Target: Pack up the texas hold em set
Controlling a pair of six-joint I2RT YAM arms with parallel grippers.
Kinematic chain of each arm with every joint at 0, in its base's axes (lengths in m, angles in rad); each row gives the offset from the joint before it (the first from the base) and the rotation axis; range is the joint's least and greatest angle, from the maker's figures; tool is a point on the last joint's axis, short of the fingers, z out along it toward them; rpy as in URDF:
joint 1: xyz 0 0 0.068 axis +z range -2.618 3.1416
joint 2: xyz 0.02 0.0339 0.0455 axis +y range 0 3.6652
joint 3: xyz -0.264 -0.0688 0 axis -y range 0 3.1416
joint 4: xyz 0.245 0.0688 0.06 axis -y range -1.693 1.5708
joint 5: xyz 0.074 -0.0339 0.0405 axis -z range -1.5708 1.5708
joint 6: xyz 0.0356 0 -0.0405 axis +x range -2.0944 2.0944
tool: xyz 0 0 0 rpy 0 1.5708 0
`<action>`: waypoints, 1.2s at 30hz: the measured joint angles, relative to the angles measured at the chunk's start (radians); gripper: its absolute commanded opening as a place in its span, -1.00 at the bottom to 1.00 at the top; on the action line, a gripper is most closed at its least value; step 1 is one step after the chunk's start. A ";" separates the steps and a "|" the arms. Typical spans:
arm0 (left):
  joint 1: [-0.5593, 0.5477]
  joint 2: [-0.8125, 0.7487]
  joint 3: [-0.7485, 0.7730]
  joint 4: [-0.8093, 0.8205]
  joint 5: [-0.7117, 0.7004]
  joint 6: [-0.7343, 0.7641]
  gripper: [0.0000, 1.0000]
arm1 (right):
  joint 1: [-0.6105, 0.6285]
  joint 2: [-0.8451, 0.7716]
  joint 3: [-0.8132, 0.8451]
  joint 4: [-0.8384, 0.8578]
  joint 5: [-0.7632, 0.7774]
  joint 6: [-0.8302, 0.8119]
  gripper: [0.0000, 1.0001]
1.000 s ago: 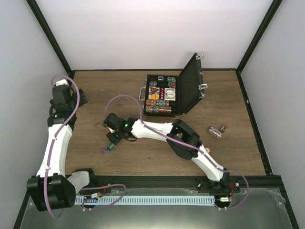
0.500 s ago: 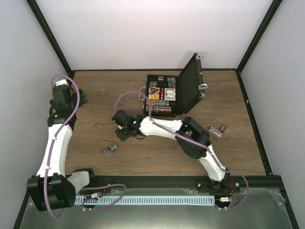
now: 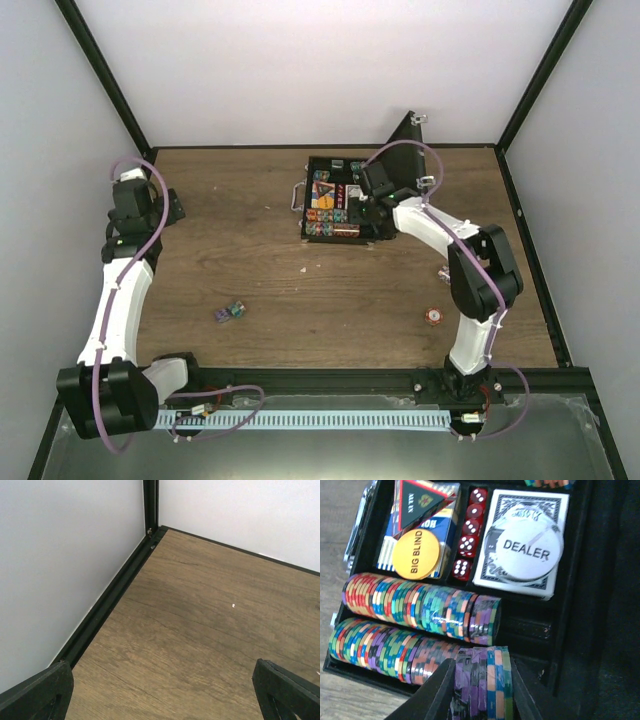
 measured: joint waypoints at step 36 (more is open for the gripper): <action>0.000 0.056 -0.003 0.006 0.005 0.000 1.00 | -0.070 0.137 0.110 -0.021 0.049 0.069 -0.53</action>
